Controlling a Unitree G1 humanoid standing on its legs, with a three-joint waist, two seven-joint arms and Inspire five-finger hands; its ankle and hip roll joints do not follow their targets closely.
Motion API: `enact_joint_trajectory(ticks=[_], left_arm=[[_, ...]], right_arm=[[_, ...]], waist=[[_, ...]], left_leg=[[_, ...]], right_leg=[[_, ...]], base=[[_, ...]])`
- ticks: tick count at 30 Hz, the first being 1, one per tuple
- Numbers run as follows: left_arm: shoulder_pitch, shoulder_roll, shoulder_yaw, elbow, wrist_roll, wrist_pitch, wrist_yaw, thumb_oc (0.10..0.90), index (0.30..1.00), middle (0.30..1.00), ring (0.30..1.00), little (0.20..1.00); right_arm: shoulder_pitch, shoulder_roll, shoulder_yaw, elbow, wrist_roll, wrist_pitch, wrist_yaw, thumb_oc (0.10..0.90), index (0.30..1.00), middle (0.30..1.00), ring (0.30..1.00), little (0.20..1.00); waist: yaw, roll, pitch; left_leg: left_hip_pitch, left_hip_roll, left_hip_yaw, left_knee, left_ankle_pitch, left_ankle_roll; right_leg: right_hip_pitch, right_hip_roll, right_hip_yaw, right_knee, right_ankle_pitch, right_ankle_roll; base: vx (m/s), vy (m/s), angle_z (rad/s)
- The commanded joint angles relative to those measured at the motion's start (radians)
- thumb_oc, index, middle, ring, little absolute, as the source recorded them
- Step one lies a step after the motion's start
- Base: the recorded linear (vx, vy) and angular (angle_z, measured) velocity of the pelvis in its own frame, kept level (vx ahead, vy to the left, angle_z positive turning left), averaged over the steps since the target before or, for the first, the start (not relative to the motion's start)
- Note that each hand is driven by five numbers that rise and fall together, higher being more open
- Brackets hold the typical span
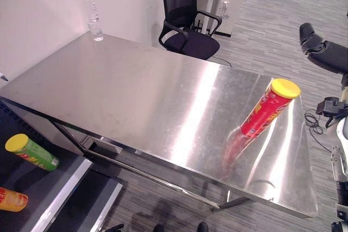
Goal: Put the goods on the table back onto the shelves and tidy them up.
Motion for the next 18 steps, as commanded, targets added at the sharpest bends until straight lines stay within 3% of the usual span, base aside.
enact_joint_trajectory(ticks=[1, 9, 18], left_arm=[[-0.038, 0.009, -0.039, 0.037, 0.024, -0.019, -0.012, 0.8, 0.9, 0.9, 0.9, 0.9], [-0.036, 0.012, -0.034, 0.029, 0.04, -0.032, -0.039, 0.8, 0.9, 0.9, 0.9, 0.9], [-0.036, 0.013, -0.035, 0.026, 0.042, -0.039, -0.053, 0.8, 0.9, 0.9, 0.9, 0.9]], right_arm=[[-0.064, -0.059, -0.074, -0.042, 0.077, -0.111, 0.004, 0.8, 0.9, 0.9, 0.9, 0.9], [0.017, -0.06, -0.047, -0.088, 0.205, -0.105, 0.167, 0.8, 0.9, 0.9, 0.9, 0.9], [0.042, -0.077, 0.018, -0.028, 0.213, -0.074, 0.234, 0.8, 0.9, 0.9, 0.9, 0.9]], waist=[[0.015, 0.013, -0.083], [0.011, 0.01, -0.087], [0.011, 0.006, -0.085]], left_leg=[[-0.064, 0.02, 0.004, 0.002, -0.038, -0.02], [-0.052, 0.036, 0.007, 0.002, -0.04, -0.03], [-0.047, 0.046, 0.017, 0.002, -0.042, -0.033]], right_leg=[[0.052, -0.014, -0.053, 0.006, -0.074, 0.05], [0.064, -0.001, -0.061, 0.006, -0.085, 0.04], [0.063, 0.007, -0.056, 0.006, -0.087, 0.034]], base=[[0.01, -0.044, -0.02], [0.0, -0.035, -0.01], [0.0, -0.007, 0.0]])
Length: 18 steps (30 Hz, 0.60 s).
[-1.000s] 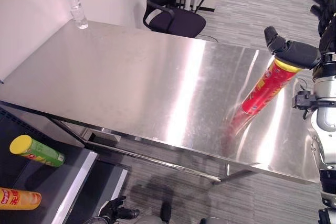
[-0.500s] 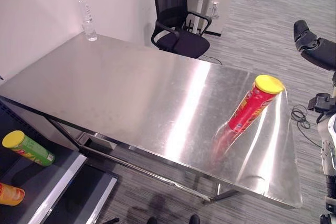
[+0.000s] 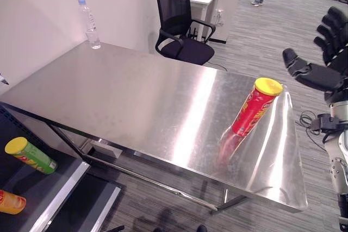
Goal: Put the goods on the table back onto the shelves and tidy them up.
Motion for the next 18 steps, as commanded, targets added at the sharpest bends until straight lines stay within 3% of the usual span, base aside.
enact_joint_trajectory(ticks=[1, 18], left_arm=[[-0.034, 0.008, -0.036, 0.027, 0.028, -0.038, -0.031, 0.8, 0.9, 0.9, 0.9, 0.9], [-0.033, 0.014, -0.025, 0.037, 0.045, -0.043, -0.042, 0.8, 0.9, 0.9, 0.9, 0.9]], right_arm=[[-0.071, -0.076, -0.036, -0.025, 0.026, -0.057, 0.017, 0.8, 0.9, 0.9, 0.9, 0.9], [0.026, -0.074, 0.007, 0.042, 0.004, -0.006, 0.094, 0.8, 0.9, 0.9, 0.9, 0.9]], waist=[[0.014, 0.003, -0.053], [0.005, 0.0, -0.042]], left_leg=[[-0.043, 0.03, 0.012, 0.002, -0.045, -0.013], [-0.048, 0.036, 0.009, 0.002, -0.045, -0.02]], right_leg=[[0.069, -0.009, -0.059, 0.007, -0.086, 0.045], [0.07, -0.011, -0.08, 0.007, -0.091, 0.044]], base=[[0.0, 0.0, 0.0], [0.0, 0.0, 0.0]])
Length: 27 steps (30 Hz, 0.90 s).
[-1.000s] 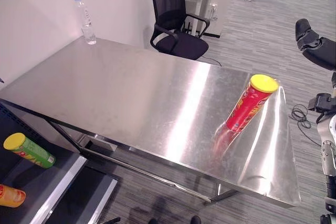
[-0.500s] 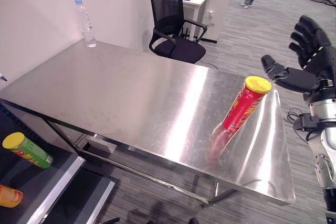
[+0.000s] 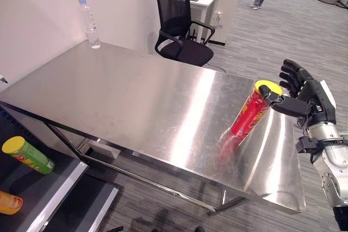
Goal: Put the goods on the table back onto the shelves and tidy them up.
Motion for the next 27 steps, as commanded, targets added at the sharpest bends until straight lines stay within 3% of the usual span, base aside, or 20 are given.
enact_joint_trajectory(ticks=[1, 27], left_arm=[[-0.04, 0.005, -0.032, 0.034, 0.016, -0.036, -0.028, 0.8, 0.9, 0.9, 0.9, 0.9], [-0.044, 0.006, -0.038, 0.026, -0.002, -0.021, -0.012, 0.8, 0.9, 0.9, 0.9, 0.9]], right_arm=[[-0.081, -0.072, -0.041, -0.03, 0.004, -0.062, 0.012, 0.8, 0.9, 0.9, 0.9, 0.9], [-0.171, 0.015, -0.038, -0.054, -0.005, -0.096, -0.064, 0.8, 0.9, 0.9, 0.9, 0.9]], waist=[[0.013, 0.01, -0.038], [0.032, 0.012, -0.043]], left_leg=[[-0.038, 0.036, 0.015, 0.003, -0.043, -0.021], [-0.029, 0.036, 0.001, 0.003, -0.052, -0.022]], right_leg=[[0.069, -0.011, -0.073, 0.008, -0.088, 0.049], [0.085, -0.014, -0.093, 0.008, -0.097, 0.045]], base=[[0.02, -0.008, 0.04], [0.0, -0.001, 0.02]])
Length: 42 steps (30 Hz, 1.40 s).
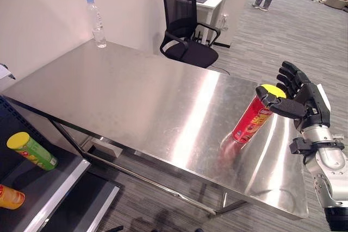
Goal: Put the goods on the table back onto the shelves and tidy them up.
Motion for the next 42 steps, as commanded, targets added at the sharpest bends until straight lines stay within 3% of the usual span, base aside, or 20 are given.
enact_joint_trajectory(ticks=[1, 11, 21, 29, 31, 42], left_arm=[[-0.043, 0.005, -0.038, 0.027, -0.002, -0.02, -0.009, 0.8, 0.9, 0.9, 0.9, 0.9], [-0.039, 0.007, -0.042, 0.026, 0.0, -0.022, -0.005, 0.8, 0.9, 0.9, 0.9, 0.9], [-0.035, 0.011, -0.042, 0.023, 0.012, -0.04, -0.029, 0.8, 0.9, 0.9, 0.9, 0.9], [-0.041, 0.013, -0.037, 0.028, 0.013, -0.043, -0.029, 0.8, 0.9, 0.9, 0.9, 0.9], [-0.043, 0.013, -0.037, 0.027, 0.014, -0.043, -0.029, 0.8, 0.9, 0.9, 0.9, 0.9], [-0.045, 0.011, -0.038, 0.028, 0.013, -0.04, -0.025, 0.8, 0.9, 0.9, 0.9, 0.9]], right_arm=[[-0.155, -0.055, -0.043, -0.057, 0.003, -0.097, -0.038, 0.8, 0.9, 0.9, 0.9, 0.9], [-0.186, -0.034, -0.013, -0.082, 0.035, -0.106, -0.033, 0.8, 0.9, 0.9, 0.9, 0.9], [-0.191, -0.153, 0.094, -0.041, 0.046, -0.063, 0.098, 0.8, 0.9, 0.9, 0.9, 0.9], [-0.167, -0.163, 0.082, -0.042, 0.037, -0.058, 0.108, 0.8, 0.9, 0.9, 0.9, 0.9], [-0.152, -0.158, 0.069, -0.042, 0.028, -0.055, 0.103, 0.4, 0.3, 0.3, 0.3, 0.3], [-0.137, -0.165, 0.061, -0.046, 0.005, -0.048, 0.102, 0.4, 0.3, 0.3, 0.3, 0.3]], waist=[[0.02, 0.014, -0.034], [0.032, 0.013, -0.036], [0.039, 0.001, -0.031], [0.032, 0.0, -0.027], [0.029, -0.001, -0.027], [0.016, 0.001, -0.026]], left_leg=[[-0.022, 0.034, 0.031, 0.003, -0.053, -0.02], [-0.025, 0.032, 0.025, 0.003, -0.053, -0.021], [-0.034, 0.031, 0.018, 0.003, -0.045, -0.025], [-0.036, 0.032, 0.02, 0.003, -0.045, -0.026], [-0.037, 0.032, 0.023, 0.003, -0.046, -0.026], [-0.031, 0.034, 0.026, 0.003, -0.05, -0.025]], right_leg=[[0.079, -0.013, -0.062, 0.012, -0.093, 0.049], [0.079, -0.015, -0.069, 0.012, -0.093, 0.05], [0.074, -0.019, -0.084, 0.012, -0.088, 0.052], [0.072, -0.02, -0.085, 0.012, -0.088, 0.053], [0.072, -0.02, -0.084, 0.012, -0.088, 0.053], [0.072, -0.019, -0.079, 0.012, -0.089, 0.052]], base=[[0.0, 0.0, 0.0], [0.0, 0.002, 0.02], [0.0, 0.002, 0.01], [0.0, 0.0, 0.0], [0.0, 0.0, 0.0], [0.0, 0.0, 0.0]])
